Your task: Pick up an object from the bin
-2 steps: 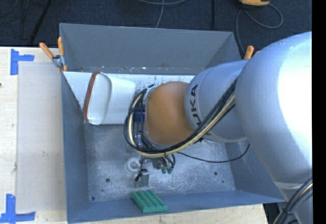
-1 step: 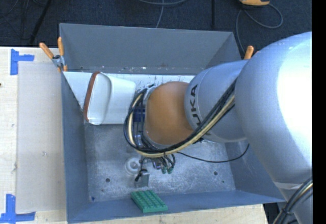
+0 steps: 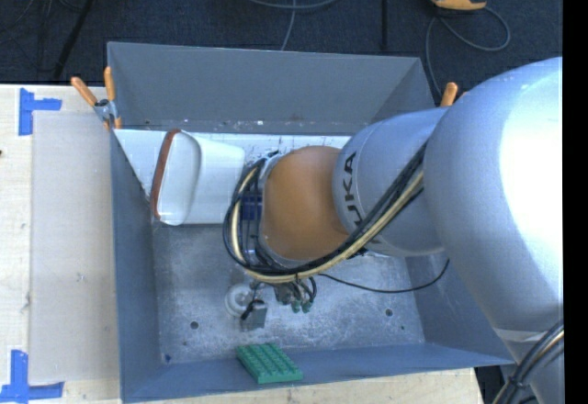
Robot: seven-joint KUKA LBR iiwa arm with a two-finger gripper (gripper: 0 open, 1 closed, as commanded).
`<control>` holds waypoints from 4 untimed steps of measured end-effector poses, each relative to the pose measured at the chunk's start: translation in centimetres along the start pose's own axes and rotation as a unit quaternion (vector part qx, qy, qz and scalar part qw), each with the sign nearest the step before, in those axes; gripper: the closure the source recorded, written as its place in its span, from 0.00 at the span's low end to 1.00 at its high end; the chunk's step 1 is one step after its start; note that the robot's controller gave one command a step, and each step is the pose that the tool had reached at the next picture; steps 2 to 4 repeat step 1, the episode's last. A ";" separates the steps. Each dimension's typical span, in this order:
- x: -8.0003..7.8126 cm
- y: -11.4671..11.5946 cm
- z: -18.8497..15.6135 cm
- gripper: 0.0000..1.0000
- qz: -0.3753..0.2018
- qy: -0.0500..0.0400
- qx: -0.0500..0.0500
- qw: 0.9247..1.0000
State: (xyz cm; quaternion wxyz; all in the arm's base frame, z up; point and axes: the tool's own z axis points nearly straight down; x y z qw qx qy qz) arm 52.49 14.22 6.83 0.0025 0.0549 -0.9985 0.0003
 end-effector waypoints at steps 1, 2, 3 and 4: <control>0.0 0.0 -2.8 1.00 0.002 -0.003 -0.001 1.000; 0.0 0.0 -2.8 1.00 0.002 -0.003 -0.001 1.000; 0.0 0.0 -2.8 1.00 0.002 -0.003 -0.001 1.000; 0.0 0.0 -2.8 1.00 0.002 -0.003 -0.001 1.000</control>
Offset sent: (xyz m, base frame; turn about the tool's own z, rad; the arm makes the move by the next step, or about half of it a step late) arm -0.0001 0.0000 0.0270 0.0000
